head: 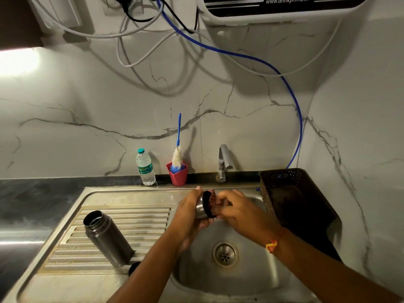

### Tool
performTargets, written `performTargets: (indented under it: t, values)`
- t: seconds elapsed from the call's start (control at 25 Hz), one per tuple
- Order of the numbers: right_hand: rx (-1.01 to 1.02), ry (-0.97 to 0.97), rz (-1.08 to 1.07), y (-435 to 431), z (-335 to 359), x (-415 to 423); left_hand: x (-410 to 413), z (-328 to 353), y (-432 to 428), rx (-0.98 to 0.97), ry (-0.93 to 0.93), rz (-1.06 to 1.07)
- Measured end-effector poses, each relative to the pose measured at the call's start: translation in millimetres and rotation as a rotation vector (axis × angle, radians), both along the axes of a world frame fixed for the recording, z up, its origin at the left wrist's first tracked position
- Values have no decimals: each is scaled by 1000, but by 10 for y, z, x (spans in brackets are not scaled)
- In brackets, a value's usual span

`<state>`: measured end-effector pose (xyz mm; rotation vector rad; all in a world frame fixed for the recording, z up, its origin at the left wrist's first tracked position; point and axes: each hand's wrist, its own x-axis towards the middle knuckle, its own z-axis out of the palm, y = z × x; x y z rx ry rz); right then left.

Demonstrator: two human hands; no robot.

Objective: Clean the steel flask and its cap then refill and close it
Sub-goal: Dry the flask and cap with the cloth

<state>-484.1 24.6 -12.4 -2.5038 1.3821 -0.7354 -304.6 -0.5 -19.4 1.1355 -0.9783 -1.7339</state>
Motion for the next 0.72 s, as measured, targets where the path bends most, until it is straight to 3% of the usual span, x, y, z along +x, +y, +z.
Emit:
performTargets:
  t: [0.12,0.28,0.36,0.48,0.56,0.64,0.72]
  values:
    - [-152,298,128,-81,150,-190,94,46,-15,197,17,-156]
    - [-357,480,224,-216,362,-235,156,163,-86,223,-40,-338]
    - [-235,343,159,-229,295,-189,133,170,-120,132,-114,-306]
    - [203,-56,-62,-190,115,25,-22,72,-186,-119,-300,-57]
    - [331,-125,-182,-187,54,152,-115,-17,-199,-270,-408,103]
    - [534,-305,-229,-198,76,170,-137,-101,-184,-429,-515,115]
    - [857,-686,-252,-201,149,138,-86,-167,-149,-590,-624,31]
